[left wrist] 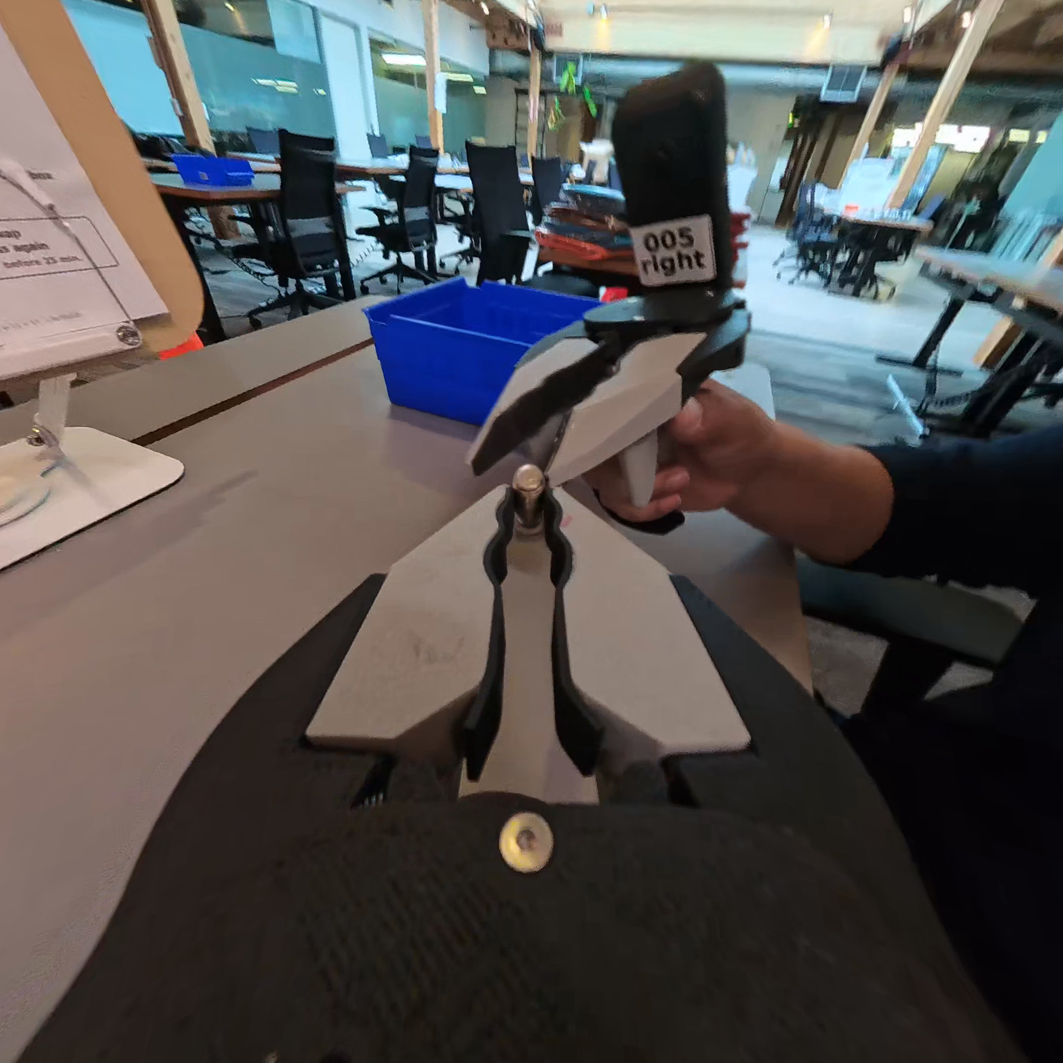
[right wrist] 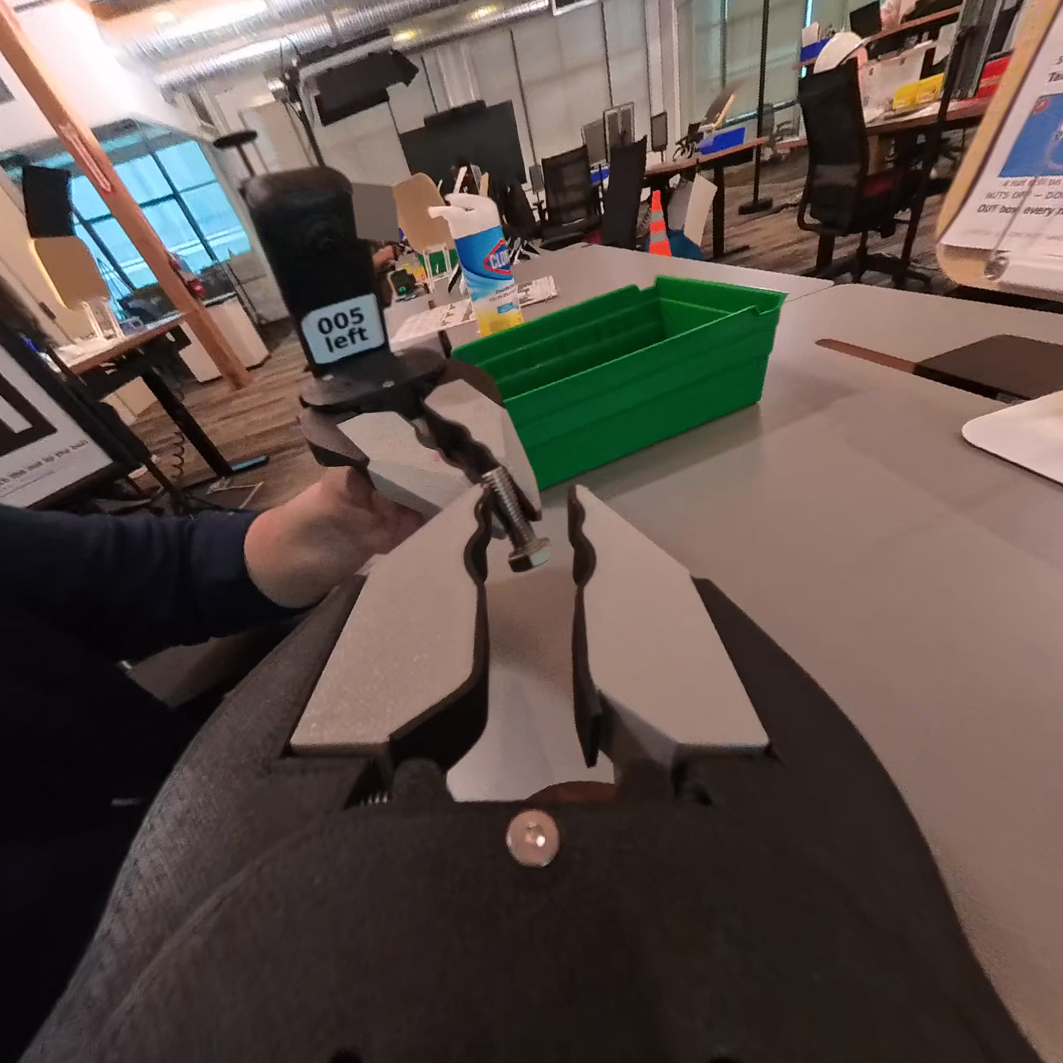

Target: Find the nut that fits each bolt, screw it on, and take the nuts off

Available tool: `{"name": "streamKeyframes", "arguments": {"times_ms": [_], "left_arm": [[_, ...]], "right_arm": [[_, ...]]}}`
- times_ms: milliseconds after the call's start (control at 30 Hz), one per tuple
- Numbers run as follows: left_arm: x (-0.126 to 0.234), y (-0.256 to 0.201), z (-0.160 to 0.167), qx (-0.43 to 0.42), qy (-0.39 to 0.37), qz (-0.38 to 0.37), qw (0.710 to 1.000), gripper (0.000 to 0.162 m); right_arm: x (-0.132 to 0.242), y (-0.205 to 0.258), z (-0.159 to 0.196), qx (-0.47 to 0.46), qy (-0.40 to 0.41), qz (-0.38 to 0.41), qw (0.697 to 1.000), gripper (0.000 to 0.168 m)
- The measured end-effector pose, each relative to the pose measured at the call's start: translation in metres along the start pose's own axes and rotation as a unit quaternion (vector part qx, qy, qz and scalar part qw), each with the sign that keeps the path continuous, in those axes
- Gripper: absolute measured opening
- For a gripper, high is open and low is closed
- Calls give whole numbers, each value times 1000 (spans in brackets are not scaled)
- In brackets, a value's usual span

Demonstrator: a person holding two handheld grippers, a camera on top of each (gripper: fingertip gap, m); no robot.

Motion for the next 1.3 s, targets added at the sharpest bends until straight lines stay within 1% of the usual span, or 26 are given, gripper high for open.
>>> {"name": "streamKeyframes", "arguments": {"times_ms": [133, 233, 333, 467, 567, 700, 733, 767, 800, 833, 900, 933, 1000, 1033, 1067, 1133, 1200, 1300], "left_arm": [[-1, 2, 4, 24, -23, 6, 999, 7], [-5, 2, 8, 10, -4, -8, 1000, 7], [-9, 5, 14, -25, 40, -59, 997, 7], [-15, -1, 16, -71, 83, -89, 990, 7], [-19, -2, 20, -92, 107, -105, 984, 7], [-29, 5, 33, -81, 137, -103, 982, 7], [-31, 8, 37, -73, 146, -103, 981, 7], [-32, 10, 39, -68, 147, -102, 982, 7], [-32, 12, 40, -63, 146, -102, 982, 7], [-31, 13, 41, -61, 147, -104, 982, 7], [-29, 15, 42, -58, 150, -110, 981, 7], [-30, 14, 43, -57, 148, -108, 981, 7], [-30, 11, 43, -59, 146, -109, 982, 7], [-31, 9, 42, -66, 145, -113, 981, 7], [-32, 8, 42, -77, 151, -121, 978, 7], [-35, 5, 45, -103, 169, -141, 970, 7], [-39, 4, 48, -119, 182, -152, 964, 7], [-43, 7, 53, -109, 191, -147, 964, 7]], "right_arm": [[-1, 3, 5, -8, -3, -14, 1000, 32], [-4, 2, 10, -17, -1, -24, 1000, 31], [-5, 0, 12, -22, -2, -28, 999, 27], [-12, -4, 19, 15, 34, 28, 999, 20], [-15, -7, 23, 43, 65, 78, 994, 22], [-15, -11, 34, 55, 107, 133, 984, 20], [-14, -15, 36, 51, 112, 156, 980, 7], [-13, -18, 39, 56, 119, 169, 977, 5], [-12, -19, 40, 55, 120, 164, 978, 10], [-12, -17, 40, 43, 111, 139, 983, 12], [-13, -15, 40, 6, 91, 101, 991, 22], [-14, -16, 41, -9, 86, 88, 992, 24], [-18, -19, 44, -31, 89, 75, 993, 23], [-20, -21, 46, -35, 95, 77, 992, 23], [-21, -23, 48, -40, 99, 76, 991, 19], [-21, -24, 50, -46, 117, 75, 989, 16], [-19, -25, 52, -36, 132, 98, 986, 19], [-17, -29, 55, -26, 148, 133, 980, 17]]}}
Point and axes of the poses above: each gripper's, where its closed fingertips meet, x back along the fingers, z out of its underside, y = z × x across the jaws, the point moved 9 cm from there along x, back along the fingers, and after that the axes turned 6 degrees about y, right-handed, at the moved point
